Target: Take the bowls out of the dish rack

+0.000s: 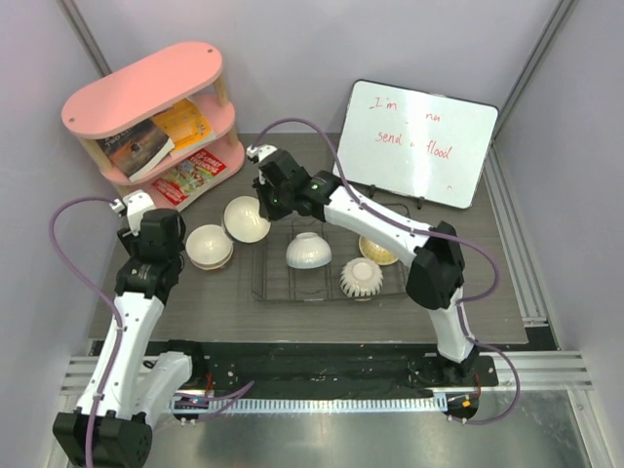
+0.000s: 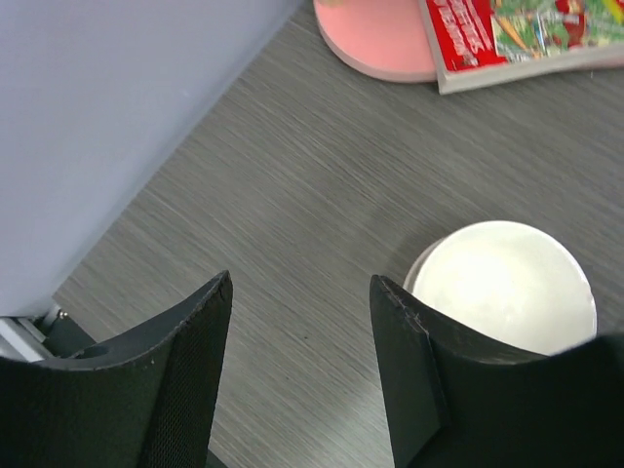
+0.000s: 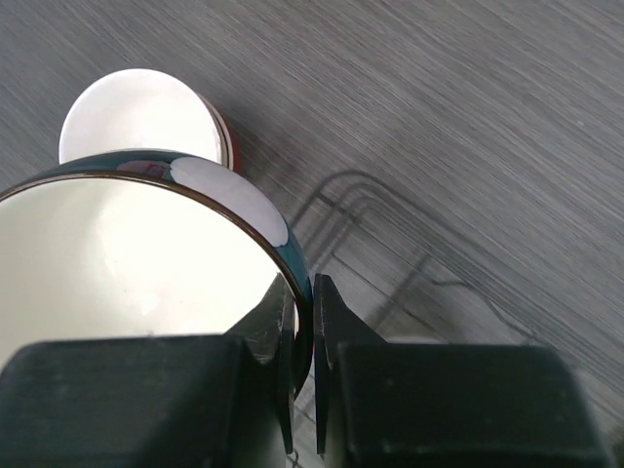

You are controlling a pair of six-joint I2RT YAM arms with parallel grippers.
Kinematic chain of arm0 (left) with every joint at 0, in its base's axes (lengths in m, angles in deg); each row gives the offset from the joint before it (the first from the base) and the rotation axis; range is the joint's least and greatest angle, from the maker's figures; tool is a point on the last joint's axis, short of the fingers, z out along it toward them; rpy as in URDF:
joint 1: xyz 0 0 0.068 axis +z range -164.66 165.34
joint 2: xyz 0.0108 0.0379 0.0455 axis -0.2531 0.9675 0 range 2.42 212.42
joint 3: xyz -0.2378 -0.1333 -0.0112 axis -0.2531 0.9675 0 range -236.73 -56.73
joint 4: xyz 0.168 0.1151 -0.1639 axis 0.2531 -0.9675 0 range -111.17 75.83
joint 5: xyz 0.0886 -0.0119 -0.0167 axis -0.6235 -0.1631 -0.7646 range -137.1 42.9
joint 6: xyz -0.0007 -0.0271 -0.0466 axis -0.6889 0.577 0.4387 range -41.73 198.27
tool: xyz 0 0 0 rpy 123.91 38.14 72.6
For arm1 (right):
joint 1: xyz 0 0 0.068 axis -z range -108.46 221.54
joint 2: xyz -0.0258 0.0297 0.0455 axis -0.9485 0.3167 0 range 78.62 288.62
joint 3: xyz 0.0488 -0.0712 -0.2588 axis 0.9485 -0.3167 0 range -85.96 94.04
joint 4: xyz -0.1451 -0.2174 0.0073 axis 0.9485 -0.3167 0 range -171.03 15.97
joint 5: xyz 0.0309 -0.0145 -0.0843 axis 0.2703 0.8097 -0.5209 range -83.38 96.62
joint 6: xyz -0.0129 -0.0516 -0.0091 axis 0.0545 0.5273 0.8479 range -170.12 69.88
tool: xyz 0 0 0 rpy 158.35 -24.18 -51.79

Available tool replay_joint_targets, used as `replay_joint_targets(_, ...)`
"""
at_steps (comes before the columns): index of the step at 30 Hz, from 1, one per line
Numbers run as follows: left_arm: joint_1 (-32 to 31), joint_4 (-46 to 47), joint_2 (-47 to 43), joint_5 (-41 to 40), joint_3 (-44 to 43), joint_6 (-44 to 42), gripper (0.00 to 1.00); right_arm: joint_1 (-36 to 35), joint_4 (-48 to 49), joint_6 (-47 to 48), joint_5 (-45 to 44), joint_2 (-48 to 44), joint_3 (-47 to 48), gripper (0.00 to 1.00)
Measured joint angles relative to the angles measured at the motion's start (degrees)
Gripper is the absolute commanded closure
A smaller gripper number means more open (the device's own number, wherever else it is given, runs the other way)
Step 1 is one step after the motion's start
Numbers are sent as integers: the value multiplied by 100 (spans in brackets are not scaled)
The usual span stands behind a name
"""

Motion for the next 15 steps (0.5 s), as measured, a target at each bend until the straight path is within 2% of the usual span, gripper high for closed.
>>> replay_joint_targets(3,7,50,-610,-282,164,11,39,-146,-177,24,42,640,658,99)
replay_joint_targets(7,9,138,-990,-509,225,7,39,-330,-354,52,59,1287,1453,99)
replay_joint_targets(15,11,205,-743,-605,236,2,39,-723,-385,90,90,1899,2339,99)
